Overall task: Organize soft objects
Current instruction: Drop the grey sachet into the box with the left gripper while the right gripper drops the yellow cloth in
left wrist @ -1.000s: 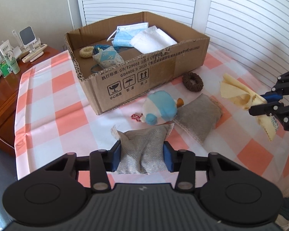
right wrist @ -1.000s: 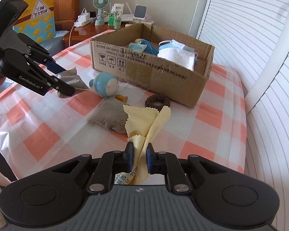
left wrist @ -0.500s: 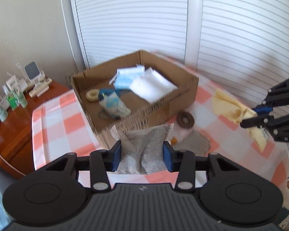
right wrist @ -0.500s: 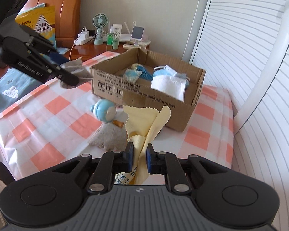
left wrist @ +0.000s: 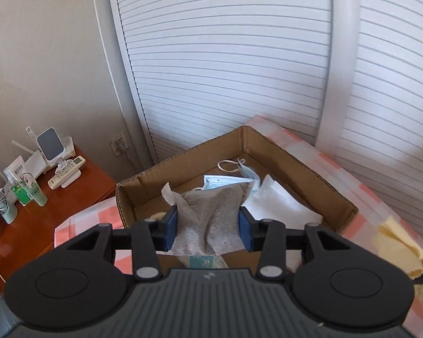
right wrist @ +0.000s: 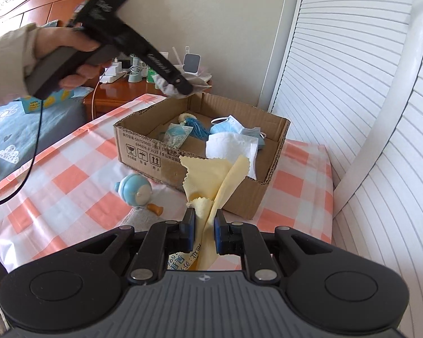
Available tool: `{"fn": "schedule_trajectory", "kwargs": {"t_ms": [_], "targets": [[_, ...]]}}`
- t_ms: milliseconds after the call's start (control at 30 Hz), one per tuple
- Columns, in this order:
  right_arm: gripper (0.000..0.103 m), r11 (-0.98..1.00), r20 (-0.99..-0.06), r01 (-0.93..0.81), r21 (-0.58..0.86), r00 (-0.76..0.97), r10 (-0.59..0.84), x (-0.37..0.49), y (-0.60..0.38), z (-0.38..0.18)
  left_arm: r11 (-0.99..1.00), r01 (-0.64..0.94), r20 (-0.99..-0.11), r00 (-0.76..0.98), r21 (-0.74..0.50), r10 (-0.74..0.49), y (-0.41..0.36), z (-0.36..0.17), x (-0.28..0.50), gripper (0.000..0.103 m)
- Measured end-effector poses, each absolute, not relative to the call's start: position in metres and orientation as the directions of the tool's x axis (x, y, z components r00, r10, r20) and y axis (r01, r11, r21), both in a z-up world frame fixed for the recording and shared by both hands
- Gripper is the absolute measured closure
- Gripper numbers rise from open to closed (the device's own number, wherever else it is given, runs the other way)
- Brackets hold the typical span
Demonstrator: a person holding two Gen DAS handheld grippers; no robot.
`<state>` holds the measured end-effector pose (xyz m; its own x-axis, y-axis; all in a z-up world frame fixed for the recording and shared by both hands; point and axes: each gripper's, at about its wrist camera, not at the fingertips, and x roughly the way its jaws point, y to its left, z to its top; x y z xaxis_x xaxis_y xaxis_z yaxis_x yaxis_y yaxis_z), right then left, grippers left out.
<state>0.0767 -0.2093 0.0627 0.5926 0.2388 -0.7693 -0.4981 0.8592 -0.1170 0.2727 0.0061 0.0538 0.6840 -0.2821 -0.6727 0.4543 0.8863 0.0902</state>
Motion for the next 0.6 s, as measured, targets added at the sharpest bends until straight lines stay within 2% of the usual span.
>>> {"fn": "schedule_trajectory", "kwargs": {"t_ms": [133,167,200,267,333,433,500,600], "targets": [[0.087,0.865,-0.769,-0.488,-0.112,0.594,0.236,0.088,-0.215,0.060,0.908,0.405,-0.675,0.700,0.105,-0.234,-0.001,0.043,0.310,0.056],[0.087,0.867,-0.768,-0.486,-0.111,0.595,0.235,0.091,-0.215,0.059,0.914,0.391,-0.667,0.711,0.111,-0.223,-0.003,0.041,0.316,0.049],[0.087,0.869,-0.767,-0.482,-0.110,0.597,0.234,0.094,-0.216,0.059,0.917,0.380,-0.662,0.719,0.116,-0.214,-0.003,0.037,0.325,0.033],[0.087,0.873,-0.767,-0.475,-0.108,0.599,0.231,0.098,-0.216,0.058,0.926,0.354,-0.650,0.737,0.134,-0.187,-0.004,0.032,0.334,0.016],[0.087,0.875,-0.765,-0.472,-0.112,0.602,0.227,0.100,-0.216,0.059,0.937,0.316,-0.628,0.762,0.151,-0.155,-0.001,0.030,0.335,0.015],[0.087,0.872,-0.767,-0.476,-0.116,0.601,0.226,0.102,-0.214,0.060,0.935,0.336,-0.640,0.744,0.110,-0.192,0.007,0.033,0.327,0.013],[0.087,0.869,-0.767,-0.479,-0.122,0.602,0.224,0.103,-0.211,0.061,0.929,0.354,-0.633,0.746,0.111,-0.208,0.010,0.037,0.314,0.007],[0.087,0.869,-0.765,-0.480,-0.120,0.603,0.227,0.107,-0.206,0.063,0.918,0.377,-0.623,0.749,0.124,-0.223,0.015,0.046,0.287,0.006]]}}
